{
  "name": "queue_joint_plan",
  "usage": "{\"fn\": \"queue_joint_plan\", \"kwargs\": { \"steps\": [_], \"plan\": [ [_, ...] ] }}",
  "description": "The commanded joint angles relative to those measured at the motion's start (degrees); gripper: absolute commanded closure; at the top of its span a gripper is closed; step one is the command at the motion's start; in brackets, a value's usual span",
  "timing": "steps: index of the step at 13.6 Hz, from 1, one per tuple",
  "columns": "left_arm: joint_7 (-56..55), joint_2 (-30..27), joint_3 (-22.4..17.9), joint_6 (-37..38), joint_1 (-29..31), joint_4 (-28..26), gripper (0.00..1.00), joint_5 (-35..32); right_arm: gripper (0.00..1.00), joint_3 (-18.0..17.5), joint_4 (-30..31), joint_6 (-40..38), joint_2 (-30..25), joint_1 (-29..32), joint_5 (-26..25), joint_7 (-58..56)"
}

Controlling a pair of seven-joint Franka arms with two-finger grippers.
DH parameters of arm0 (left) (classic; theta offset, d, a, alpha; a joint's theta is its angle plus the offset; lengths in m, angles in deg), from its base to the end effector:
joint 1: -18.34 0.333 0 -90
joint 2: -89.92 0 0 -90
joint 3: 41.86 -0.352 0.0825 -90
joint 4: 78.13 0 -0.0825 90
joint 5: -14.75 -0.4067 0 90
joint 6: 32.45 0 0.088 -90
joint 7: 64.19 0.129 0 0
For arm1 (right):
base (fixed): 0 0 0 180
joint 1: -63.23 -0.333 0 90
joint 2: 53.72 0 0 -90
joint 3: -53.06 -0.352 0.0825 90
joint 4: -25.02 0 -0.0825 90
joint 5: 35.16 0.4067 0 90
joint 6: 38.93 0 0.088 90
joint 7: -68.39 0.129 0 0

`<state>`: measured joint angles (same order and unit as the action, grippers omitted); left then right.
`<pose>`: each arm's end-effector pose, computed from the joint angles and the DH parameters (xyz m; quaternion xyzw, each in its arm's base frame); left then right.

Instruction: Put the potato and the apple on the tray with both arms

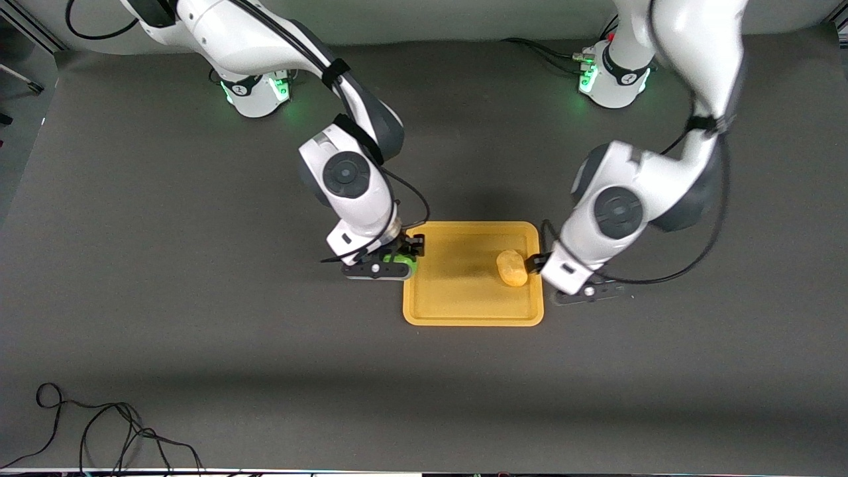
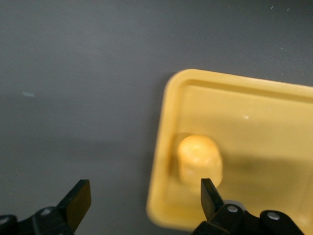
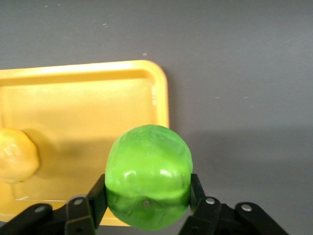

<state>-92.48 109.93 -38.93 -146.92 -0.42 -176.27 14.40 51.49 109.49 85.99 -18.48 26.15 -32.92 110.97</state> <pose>0.6285 -0.2463 0.3823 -0.9978 -0.0574 0.0314 0.0080 0.5976 0.4760 0.3227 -0.9975 0.0475 -0.0187 0.0481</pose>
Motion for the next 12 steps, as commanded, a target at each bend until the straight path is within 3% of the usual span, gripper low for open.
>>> {"fn": "queue_joint_plan", "kwargs": {
  "steps": [1, 5, 7, 12],
  "plan": [
    [9.09, -10.32, -0.03, 7.30, 3.99, -2.14, 0.00, 0.44, 0.74, 0.51, -12.11, -1.08, 8.94, -4.04, 0.40, 5.92],
    [18.85, -18.86, -0.56, 14.86, 8.82, -1.44, 0.00, 0.09, 0.75, 0.95, -23.11, -0.47, 20.10, -8.88, -0.04, 12.60],
    [24.66, -21.41, -0.47, 18.47, 12.69, -0.12, 0.00, 0.79, 0.75, 1.04, -22.68, -0.99, 20.48, -9.07, -0.40, 12.44],
    [28.18, -25.55, -2.84, 20.25, 15.07, 0.06, 0.00, 1.76, 0.75, 1.30, -21.10, -2.67, 20.39, -8.36, -1.36, 12.00]
  ]
}}
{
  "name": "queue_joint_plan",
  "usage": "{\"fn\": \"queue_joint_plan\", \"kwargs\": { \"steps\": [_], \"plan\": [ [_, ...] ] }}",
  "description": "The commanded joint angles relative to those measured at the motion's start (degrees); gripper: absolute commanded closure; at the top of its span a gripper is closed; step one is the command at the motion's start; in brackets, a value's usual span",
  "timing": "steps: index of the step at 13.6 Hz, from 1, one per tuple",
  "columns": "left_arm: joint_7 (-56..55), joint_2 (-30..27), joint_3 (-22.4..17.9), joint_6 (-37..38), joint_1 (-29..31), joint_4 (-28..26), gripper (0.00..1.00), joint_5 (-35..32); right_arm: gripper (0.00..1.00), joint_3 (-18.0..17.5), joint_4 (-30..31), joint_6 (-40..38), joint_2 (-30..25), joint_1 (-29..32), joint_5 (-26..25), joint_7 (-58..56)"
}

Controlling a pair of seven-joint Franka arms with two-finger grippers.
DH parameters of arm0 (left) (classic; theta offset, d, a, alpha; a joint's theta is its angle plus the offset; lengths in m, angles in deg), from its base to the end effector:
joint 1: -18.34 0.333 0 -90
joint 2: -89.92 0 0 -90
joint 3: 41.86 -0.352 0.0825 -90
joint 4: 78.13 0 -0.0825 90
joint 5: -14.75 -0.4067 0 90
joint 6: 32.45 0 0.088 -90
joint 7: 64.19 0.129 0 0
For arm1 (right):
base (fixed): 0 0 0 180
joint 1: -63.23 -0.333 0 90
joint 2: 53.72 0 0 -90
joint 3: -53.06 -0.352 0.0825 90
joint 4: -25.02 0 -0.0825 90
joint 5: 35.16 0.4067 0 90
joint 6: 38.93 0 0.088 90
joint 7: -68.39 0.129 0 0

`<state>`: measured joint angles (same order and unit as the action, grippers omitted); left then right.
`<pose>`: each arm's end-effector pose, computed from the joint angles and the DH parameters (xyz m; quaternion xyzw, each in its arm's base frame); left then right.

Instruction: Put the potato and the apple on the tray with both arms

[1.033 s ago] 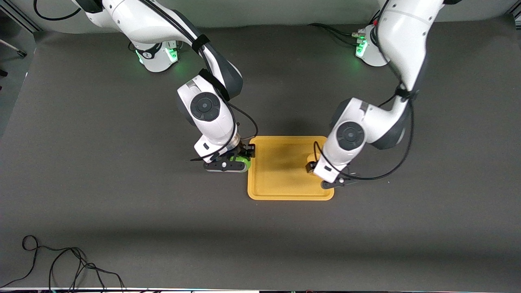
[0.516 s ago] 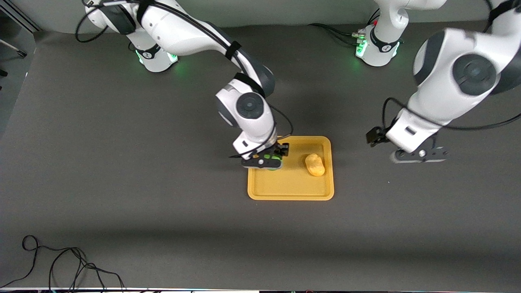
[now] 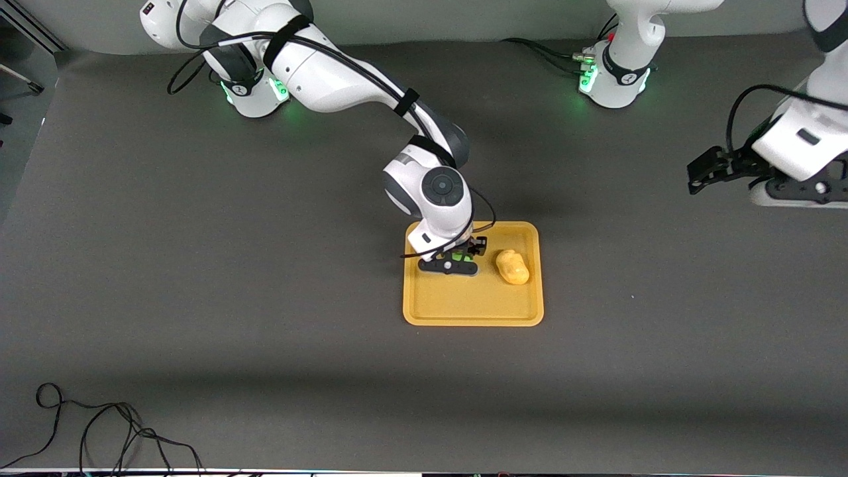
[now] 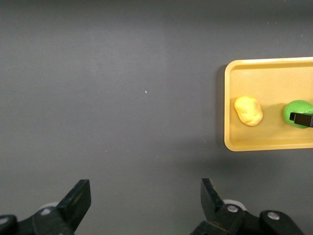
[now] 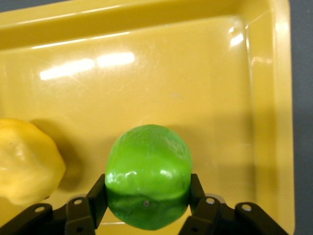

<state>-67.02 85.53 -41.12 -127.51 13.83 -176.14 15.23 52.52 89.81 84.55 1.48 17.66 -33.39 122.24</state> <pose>0.5552 -0.0523 0.6202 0.9997 -0.0208 0.0123 0.0046 0.5726 0.5944 0.2110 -0.9964 0.0777 -0.0066 0.0342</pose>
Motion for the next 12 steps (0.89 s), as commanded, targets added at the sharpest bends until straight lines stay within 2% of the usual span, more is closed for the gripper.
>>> {"fn": "queue_joint_plan", "kwargs": {
  "steps": [1, 5, 6, 8, 9, 12],
  "plan": [
    [3.79, -1.32, -0.83, 0.75, 1.43, -0.25, 0.00, 0.92, 0.75, 0.62, -1.42, -1.14, 0.52, 0.13, -0.90, 0.64],
    [5.55, -1.50, -1.09, -0.30, 2.83, -1.21, 0.00, 0.83, 0.72, 1.15, -1.24, -0.79, 1.14, -0.14, -0.90, 1.25],
    [5.55, -1.50, -1.09, -0.74, 2.93, -1.48, 0.00, 0.83, 0.64, 1.15, -1.24, -0.79, 1.14, 0.04, -0.90, 1.34],
    [5.55, -1.59, -1.09, -0.66, 3.01, -1.83, 0.00, 0.83, 0.17, 1.24, -1.24, -0.79, 0.96, 0.04, -0.81, 1.52],
    [5.73, -1.59, -1.09, -0.66, 3.02, -1.92, 0.00, 0.75, 0.02, 1.33, -1.24, -0.79, 0.79, 0.13, -0.81, 1.43],
    [5.73, -1.68, -1.09, -0.57, 3.10, -2.01, 0.00, 0.74, 0.00, 3.25, -1.33, -1.31, -0.79, 0.83, -0.46, 1.25]
  ]
}}
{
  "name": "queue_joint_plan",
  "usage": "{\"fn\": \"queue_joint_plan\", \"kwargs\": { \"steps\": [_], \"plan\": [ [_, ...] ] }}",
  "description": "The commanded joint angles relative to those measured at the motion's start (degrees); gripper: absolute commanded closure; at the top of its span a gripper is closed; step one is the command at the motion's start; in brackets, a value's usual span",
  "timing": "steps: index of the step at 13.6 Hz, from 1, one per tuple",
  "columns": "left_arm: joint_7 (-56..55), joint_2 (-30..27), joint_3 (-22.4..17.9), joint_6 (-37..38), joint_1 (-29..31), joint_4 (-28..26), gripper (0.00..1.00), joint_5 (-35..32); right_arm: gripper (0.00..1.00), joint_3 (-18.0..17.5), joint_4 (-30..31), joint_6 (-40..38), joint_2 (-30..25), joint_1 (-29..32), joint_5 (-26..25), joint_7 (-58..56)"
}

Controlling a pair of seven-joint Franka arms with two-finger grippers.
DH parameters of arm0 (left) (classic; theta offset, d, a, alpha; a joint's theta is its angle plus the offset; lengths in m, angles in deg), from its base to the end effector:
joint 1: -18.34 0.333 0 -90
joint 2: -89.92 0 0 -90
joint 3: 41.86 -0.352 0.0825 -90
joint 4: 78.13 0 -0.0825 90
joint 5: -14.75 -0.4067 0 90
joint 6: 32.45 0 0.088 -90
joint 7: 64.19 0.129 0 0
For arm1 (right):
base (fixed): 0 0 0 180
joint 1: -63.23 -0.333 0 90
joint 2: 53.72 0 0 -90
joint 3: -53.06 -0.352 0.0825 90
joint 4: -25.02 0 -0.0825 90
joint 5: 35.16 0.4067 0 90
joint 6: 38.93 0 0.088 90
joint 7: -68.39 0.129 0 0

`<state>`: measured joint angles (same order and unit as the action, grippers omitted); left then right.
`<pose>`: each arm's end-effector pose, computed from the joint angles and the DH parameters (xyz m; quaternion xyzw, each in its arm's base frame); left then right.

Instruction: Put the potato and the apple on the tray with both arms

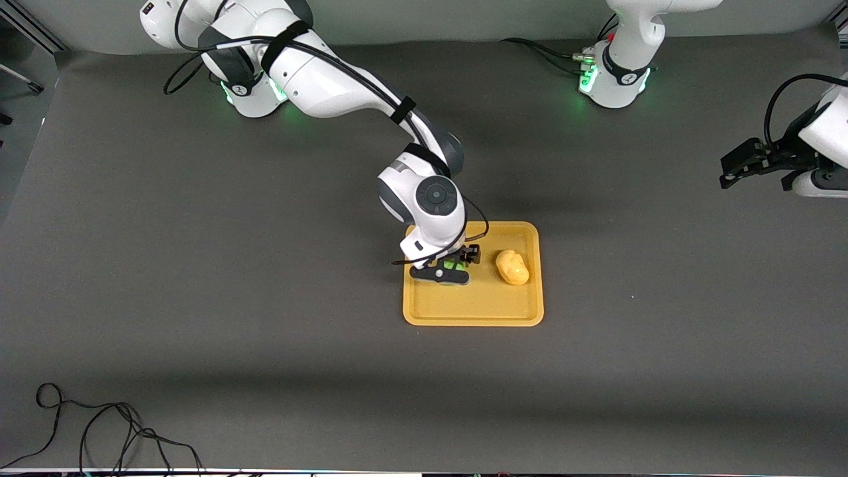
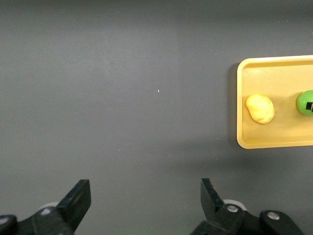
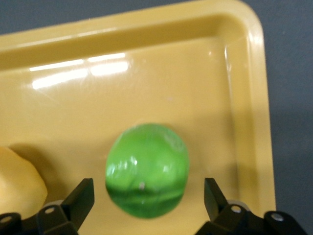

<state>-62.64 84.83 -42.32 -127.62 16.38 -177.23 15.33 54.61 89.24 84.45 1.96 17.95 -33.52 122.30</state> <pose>0.5528 -0.0155 0.6176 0.9996 -0.0262 0.0101 0.0054 0.5913 0.5777 0.2088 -0.9955 0.0899 -0.0192 0.0238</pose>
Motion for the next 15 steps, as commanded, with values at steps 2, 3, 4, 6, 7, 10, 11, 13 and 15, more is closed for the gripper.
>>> {"fn": "queue_joint_plan", "kwargs": {
  "steps": [2, 3, 4, 6, 7, 10, 11, 13, 15],
  "plan": [
    [1.43, -1.07, 0.11, -0.63, 0.56, -1.10, 0.00, 0.65, 0.00, 1.52, 0.72, -3.13, -5.21, 2.72, 0.20, 1.02],
    [1.43, -1.07, 0.11, -0.72, 0.47, -1.10, 0.00, 0.65, 0.00, 1.52, 2.22, -5.15, -9.06, 4.56, 0.11, 0.67],
    [1.43, -1.07, 0.11, -0.81, 0.47, -1.45, 0.00, 0.65, 0.00, 1.52, 4.41, -6.91, -12.06, 5.02, 0.02, 0.50],
    [1.43, -1.07, 0.11, -0.90, 0.56, -1.54, 0.00, 0.65, 0.00, 4.06, 10.72, -7.54, -18.73, 5.29, -0.33, -5.79],
    [1.43, -1.07, 0.11, -1.07, 0.74, -1.71, 0.00, 0.65, 0.00, 6.07, 13.28, -7.71, -21.99, 5.55, 0.19, -8.71],
    [1.43, -1.07, 0.11, -1.25, 0.74, -1.98, 0.00, 0.65, 0.00, 10.38, 23.29, -7.80, -32.44, 5.99, 0.20, -16.86],
    [1.43, -1.07, 0.11, -1.42, 0.74, -1.98, 0.00, 0.65, 0.00, 10.92, 27.33, -7.80, -36.57, 6.77, 0.11, -20.21],
    [1.43, -1.07, 0.11, -1.43, 0.74, -1.98, 0.00, 0.65, 0.00, 8.84, 34.37, -9.46, -44.66, 12.47, -0.68, -29.50],
    [1.43, -1.07, 0.11, -1.43, 0.74, -2.06, 0.00, 0.65, 0.00, 7.77, 34.40, -16.55, -49.07, 18.26, -0.86, -34.83]
  ]
}}
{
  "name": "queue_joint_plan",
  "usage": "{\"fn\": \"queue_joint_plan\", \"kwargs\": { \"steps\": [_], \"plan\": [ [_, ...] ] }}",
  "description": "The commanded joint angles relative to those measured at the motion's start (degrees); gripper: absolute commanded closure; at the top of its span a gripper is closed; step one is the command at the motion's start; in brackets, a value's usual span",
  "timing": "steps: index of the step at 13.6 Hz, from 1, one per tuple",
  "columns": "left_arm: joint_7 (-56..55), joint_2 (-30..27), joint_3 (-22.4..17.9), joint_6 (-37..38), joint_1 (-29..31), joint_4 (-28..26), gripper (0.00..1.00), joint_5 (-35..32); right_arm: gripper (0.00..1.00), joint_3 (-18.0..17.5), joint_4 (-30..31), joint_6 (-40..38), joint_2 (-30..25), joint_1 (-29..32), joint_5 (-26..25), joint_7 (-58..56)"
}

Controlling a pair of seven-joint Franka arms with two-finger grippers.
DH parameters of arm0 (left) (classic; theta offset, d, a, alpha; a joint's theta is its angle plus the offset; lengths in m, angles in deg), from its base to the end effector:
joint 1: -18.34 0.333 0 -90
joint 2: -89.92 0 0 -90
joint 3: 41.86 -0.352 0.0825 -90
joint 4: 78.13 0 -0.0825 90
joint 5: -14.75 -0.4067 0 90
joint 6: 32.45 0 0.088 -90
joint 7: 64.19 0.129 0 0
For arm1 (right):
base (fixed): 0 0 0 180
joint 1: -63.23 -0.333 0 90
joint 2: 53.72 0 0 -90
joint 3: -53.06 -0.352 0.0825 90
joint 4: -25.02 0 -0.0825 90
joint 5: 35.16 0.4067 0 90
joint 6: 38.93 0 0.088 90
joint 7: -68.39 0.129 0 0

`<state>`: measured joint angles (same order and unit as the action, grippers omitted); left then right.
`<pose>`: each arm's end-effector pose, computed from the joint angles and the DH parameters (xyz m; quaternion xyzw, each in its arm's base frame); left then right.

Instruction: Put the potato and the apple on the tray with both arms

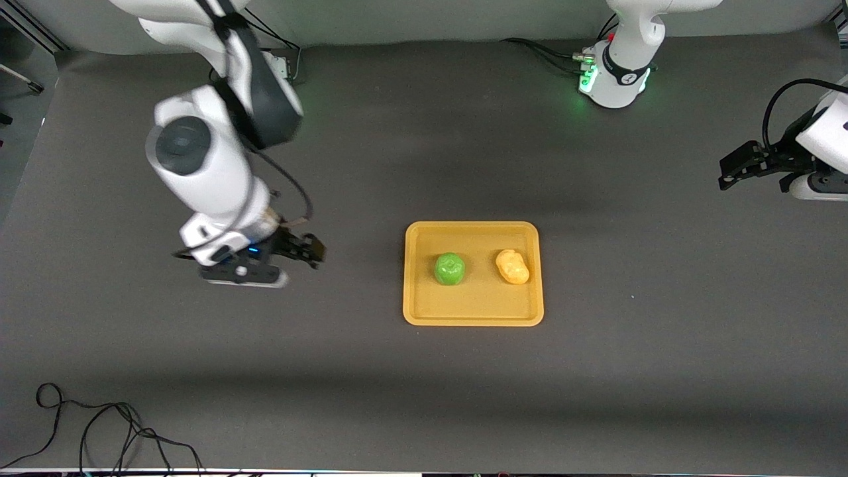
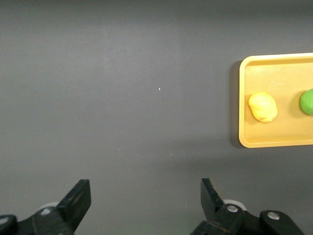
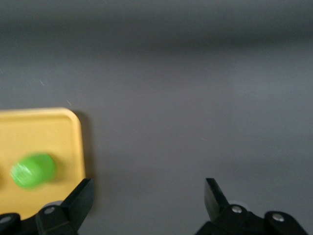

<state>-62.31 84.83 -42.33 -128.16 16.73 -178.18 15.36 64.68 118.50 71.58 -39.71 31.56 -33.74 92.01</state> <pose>0.5528 -0.0121 0.6101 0.9996 -0.0259 0.0066 0.0056 0.6264 0.2433 0.4898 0.9990 -0.0315 0.0315 0.0009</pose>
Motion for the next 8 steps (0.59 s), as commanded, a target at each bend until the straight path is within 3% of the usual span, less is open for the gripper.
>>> {"fn": "queue_joint_plan", "kwargs": {
  "steps": [1, 4, 6, 8],
  "plan": [
    [1.11, -1.07, 0.12, -0.88, 0.38, -1.11, 0.00, 0.53, 0.00, -3.96, 5.22, -5.98, -9.94, 8.42, -0.63, -4.64],
    [1.11, -1.07, 0.12, -0.88, 0.38, -1.29, 0.00, 0.18, 0.00, -11.51, 6.10, -10.92, -16.37, 20.21, -4.92, -8.06],
    [1.11, -1.15, 0.12, -0.80, 0.38, -1.29, 0.00, 0.09, 0.00, -11.88, 6.01, -12.68, -18.83, 24.79, -5.56, -8.33],
    [1.11, -1.24, 0.12, -0.88, 0.38, -1.29, 0.00, -0.08, 0.00, -15.21, 5.92, -15.58, -20.60, 30.49, -4.94, -12.95]
  ]
}}
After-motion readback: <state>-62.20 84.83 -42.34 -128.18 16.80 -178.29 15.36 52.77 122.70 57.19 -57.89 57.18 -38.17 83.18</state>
